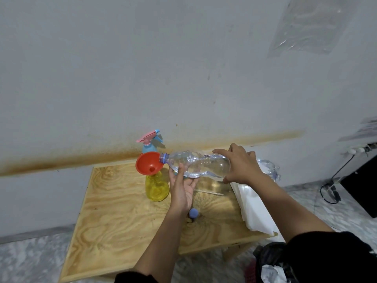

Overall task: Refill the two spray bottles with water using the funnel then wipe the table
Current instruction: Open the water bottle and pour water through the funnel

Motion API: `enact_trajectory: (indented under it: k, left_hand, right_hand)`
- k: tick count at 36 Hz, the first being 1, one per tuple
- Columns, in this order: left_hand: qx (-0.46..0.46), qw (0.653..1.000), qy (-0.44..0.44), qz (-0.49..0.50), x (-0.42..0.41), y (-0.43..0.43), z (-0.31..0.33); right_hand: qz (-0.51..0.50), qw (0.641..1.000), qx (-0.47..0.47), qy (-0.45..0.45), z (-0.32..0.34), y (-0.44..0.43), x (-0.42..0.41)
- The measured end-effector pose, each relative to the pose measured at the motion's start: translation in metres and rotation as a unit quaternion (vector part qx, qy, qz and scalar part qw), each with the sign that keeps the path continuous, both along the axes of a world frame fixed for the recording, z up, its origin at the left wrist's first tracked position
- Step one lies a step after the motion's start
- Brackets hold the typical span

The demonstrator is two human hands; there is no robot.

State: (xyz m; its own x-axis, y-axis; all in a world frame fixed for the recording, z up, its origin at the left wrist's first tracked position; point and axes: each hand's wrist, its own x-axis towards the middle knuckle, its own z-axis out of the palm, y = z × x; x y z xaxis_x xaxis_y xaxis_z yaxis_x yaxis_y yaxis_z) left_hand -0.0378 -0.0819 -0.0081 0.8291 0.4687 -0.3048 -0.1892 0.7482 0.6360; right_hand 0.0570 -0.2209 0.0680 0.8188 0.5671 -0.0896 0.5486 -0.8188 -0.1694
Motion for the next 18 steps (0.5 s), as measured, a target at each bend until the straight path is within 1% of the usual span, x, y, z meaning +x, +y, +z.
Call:
enact_trajectory:
  k: [10,18]
  left_hand:
    - [0.011,1.0,-0.008,-0.001,0.0037,-0.0006,-0.0019]
    - [-0.007,1.0,-0.02,-0.002,0.0031,-0.0023,0.0013]
  right_hand:
    - [0.009,1.0,-0.015,-0.011,0.0045,0.0017,0.0048]
    - [0.016,0.999,-0.022,-0.019,0.0068,0.0024,0.0071]
